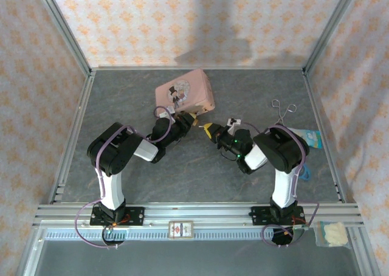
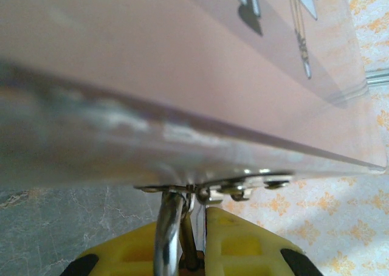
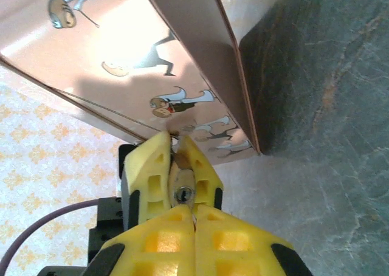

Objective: Unlock a padlock with a key

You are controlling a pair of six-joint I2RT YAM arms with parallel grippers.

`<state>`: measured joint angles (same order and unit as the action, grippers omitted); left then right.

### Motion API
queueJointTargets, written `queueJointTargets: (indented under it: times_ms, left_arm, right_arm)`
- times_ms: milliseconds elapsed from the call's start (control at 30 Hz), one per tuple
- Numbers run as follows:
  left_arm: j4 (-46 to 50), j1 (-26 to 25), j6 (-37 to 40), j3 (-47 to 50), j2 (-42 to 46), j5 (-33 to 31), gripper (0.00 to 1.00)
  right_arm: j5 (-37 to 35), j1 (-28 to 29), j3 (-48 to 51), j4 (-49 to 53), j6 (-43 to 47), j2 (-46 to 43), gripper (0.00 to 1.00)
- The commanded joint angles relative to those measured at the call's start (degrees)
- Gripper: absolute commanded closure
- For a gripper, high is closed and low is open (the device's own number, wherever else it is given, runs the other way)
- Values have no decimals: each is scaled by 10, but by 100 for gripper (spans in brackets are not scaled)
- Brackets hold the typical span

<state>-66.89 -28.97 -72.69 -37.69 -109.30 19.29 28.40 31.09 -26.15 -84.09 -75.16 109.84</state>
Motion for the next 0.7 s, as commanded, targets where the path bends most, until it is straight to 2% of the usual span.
queueJointTargets:
  times_ms: [0, 667]
  left_arm:
    - [5, -7, -67, 7, -27, 32, 100]
    - [11, -14, -78, 1, -21, 22, 100]
  right_arm:
    - [-11, 3, -14, -41, -7, 16, 100]
    - [-29, 17, -47, -52, -9, 40, 100]
